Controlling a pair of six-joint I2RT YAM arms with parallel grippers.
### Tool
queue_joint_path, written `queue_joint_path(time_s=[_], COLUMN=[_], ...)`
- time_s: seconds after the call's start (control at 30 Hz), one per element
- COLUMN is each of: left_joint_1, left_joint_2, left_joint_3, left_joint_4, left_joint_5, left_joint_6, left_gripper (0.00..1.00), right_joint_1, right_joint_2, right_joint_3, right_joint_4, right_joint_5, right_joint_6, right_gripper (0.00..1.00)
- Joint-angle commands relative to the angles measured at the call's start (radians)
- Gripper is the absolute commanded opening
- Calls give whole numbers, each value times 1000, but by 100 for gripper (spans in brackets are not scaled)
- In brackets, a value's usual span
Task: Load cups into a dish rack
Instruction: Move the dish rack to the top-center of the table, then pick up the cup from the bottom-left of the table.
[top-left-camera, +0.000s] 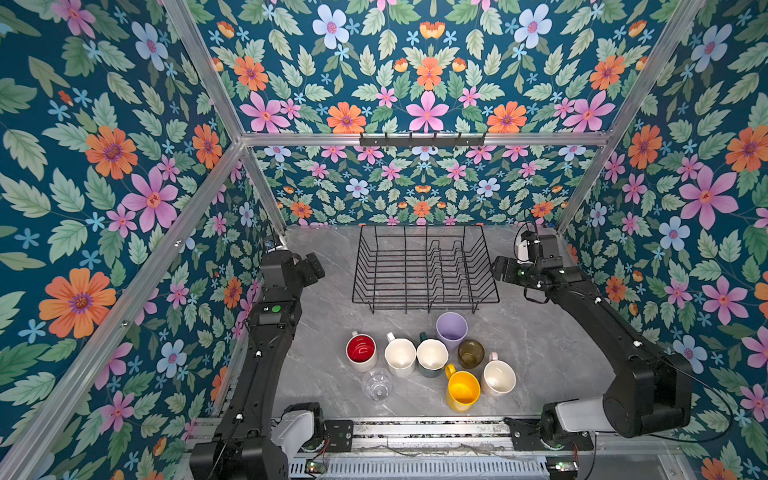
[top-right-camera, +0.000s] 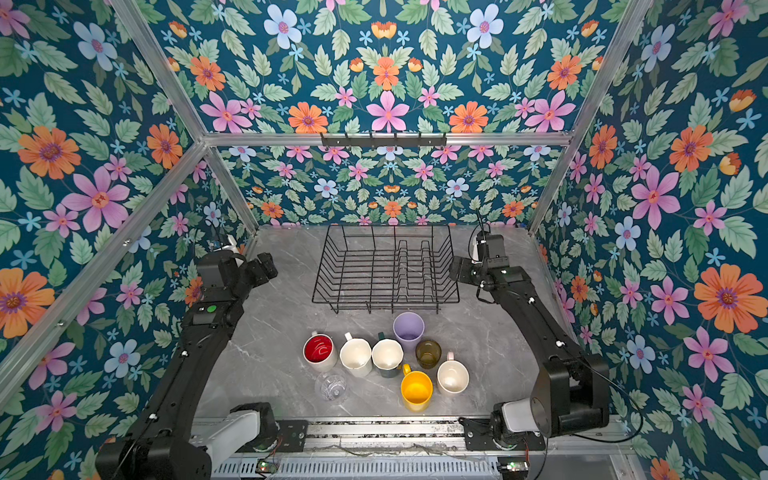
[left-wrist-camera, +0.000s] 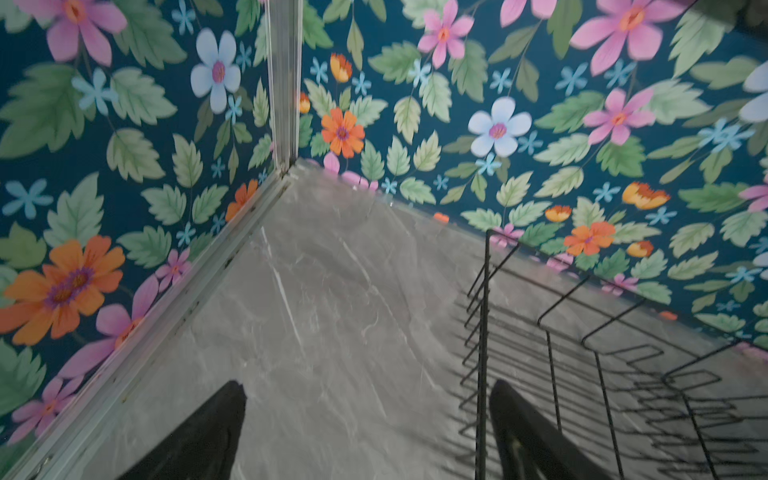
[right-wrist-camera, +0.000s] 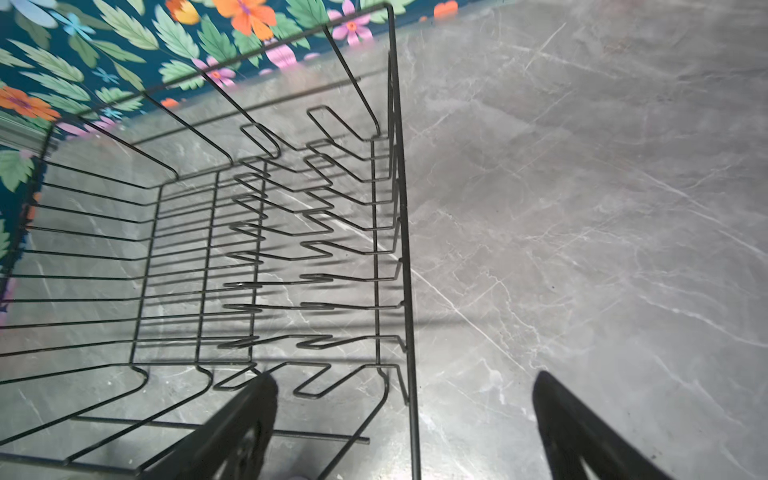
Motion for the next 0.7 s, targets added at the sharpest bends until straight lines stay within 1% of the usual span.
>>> queue_joint_path(time_s=[0.0,0.07,0.17,0.3,0.37,0.53,0.67], left_joint_1=[0,-1,-1,-7,-20,-100,-186], left_joint_2=[-17,-23,-35,-50,-53,-56,-43], left_joint_3=[5,0,-2,-42,-65,-115,-152], left_joint_4=[-274,-362,-495,-594,-619,-641,-597], left_joint_5=[102,165,207,314,345,323,297], left_joint_6=[-28,-23,9,12,11,-27,-72], left_gripper=[90,87,83,75,70,65,63], right_joint_1=[1,1,1,1,1,1,1], right_joint_2=[-29,-42,-53,-55,-54,-46,-33], right_joint_3=[-9,-14,-19,-34,-40,-57,-55], right_joint_4=[54,65,76,98,108,134,137], right_joint_5=[8,7,4,-4,-10,-26,-40], right_joint_6=[19,24,24,34,40,52,56], right_gripper=[96,96,97,97,97,97,97])
